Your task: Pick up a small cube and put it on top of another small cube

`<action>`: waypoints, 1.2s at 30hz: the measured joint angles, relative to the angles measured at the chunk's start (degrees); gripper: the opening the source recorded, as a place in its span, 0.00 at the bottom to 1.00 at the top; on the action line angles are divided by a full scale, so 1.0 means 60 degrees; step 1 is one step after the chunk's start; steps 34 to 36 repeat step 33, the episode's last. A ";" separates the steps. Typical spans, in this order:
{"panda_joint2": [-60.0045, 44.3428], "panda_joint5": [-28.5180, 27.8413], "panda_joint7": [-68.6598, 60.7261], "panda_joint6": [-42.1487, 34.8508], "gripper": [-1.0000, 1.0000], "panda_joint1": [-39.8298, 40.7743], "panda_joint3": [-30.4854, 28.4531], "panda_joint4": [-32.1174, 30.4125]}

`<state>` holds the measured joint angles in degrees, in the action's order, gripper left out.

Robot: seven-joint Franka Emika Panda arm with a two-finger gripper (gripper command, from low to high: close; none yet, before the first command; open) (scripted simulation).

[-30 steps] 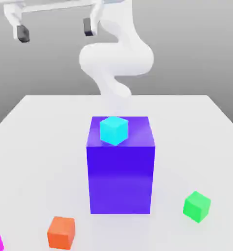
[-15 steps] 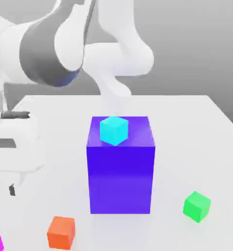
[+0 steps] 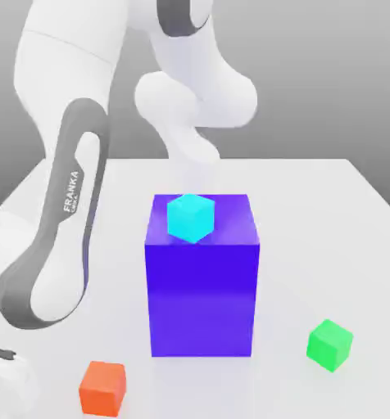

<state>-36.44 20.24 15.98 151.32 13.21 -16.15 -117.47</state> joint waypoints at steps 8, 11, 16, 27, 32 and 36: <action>0.1411 -0.0600 0.0469 -0.0848 0.00 -0.0754 -0.0316 -0.0599; 0.2017 -0.0802 0.0720 -0.0815 0.00 -0.1593 0.0106 -0.1280; 0.3071 -0.1266 0.1194 -0.0620 0.00 -0.2994 0.0867 -0.2485; 0.4925 -0.3387 0.3174 0.0734 0.00 -0.6620 0.3080 -0.5252; 0.4109 -0.3616 0.3377 0.1603 1.00 -0.6778 0.3084 -0.5290; 0.4109 -0.3616 0.3377 0.1603 1.00 -0.6778 0.3084 -0.5290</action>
